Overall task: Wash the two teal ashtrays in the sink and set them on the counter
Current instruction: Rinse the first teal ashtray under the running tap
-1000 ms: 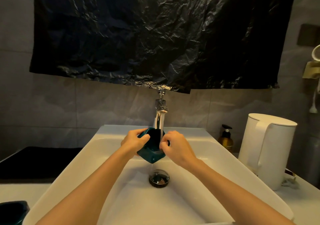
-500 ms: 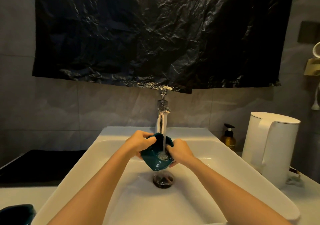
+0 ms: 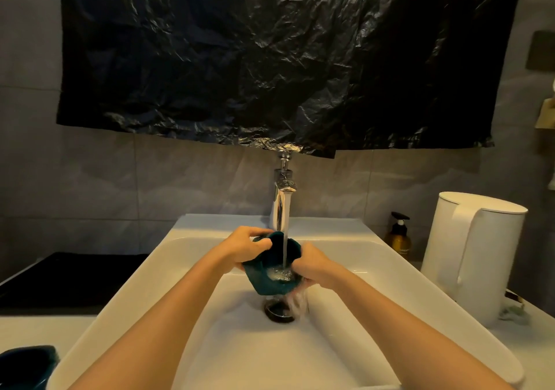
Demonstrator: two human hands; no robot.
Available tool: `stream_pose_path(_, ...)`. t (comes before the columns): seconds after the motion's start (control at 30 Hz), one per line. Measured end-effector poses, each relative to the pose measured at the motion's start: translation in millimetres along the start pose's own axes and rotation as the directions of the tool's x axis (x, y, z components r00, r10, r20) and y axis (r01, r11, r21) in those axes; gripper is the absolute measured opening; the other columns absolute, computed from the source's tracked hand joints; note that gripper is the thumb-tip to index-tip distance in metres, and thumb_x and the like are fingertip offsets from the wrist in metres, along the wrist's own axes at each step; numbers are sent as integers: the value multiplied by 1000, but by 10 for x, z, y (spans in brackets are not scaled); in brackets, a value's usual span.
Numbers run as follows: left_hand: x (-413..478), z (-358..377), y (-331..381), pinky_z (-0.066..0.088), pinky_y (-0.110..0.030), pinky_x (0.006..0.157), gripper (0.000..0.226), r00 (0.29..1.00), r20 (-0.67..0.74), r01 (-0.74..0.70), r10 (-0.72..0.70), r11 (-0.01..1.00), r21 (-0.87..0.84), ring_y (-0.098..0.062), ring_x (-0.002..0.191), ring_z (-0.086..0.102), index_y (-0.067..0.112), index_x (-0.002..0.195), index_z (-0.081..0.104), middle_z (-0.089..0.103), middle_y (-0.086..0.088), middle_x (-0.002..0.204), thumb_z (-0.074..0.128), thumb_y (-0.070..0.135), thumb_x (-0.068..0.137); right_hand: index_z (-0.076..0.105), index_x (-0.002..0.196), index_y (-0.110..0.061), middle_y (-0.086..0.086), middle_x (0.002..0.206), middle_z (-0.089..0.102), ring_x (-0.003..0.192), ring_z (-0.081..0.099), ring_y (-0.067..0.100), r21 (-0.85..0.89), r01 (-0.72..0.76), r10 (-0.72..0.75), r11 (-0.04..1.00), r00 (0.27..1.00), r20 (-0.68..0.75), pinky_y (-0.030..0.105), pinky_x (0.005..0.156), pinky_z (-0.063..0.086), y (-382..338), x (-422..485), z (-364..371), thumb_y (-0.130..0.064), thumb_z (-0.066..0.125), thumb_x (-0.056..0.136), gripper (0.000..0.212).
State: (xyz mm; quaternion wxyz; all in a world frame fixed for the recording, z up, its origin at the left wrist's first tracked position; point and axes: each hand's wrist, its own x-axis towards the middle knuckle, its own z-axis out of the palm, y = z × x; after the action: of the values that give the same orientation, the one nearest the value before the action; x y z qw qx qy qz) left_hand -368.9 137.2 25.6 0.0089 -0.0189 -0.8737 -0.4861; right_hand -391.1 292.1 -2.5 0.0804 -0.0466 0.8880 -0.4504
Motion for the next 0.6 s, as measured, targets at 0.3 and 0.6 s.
stream_pose_path(0.3,17,198,3,56,-34,72,42,992,-70,65,-101,914,-401,-23,99,59,26,128,51,59,-8,118,63,30,88,59,110,-13,15,111,64,84,68,37,400,-86,93,913,996,1,43,55,60,-49,-50,56,-17,51,97,16)
stream_pose_path(0.6,4,177,-77,47,-25,68,26,988,-153,-25,-18,962,-272,-17,91,54,29,103,64,61,-1,99,50,12,88,57,100,-18,12,106,63,91,66,33,271,-31,8,962,996,87,45,69,60,12,-44,90,7,53,89,27)
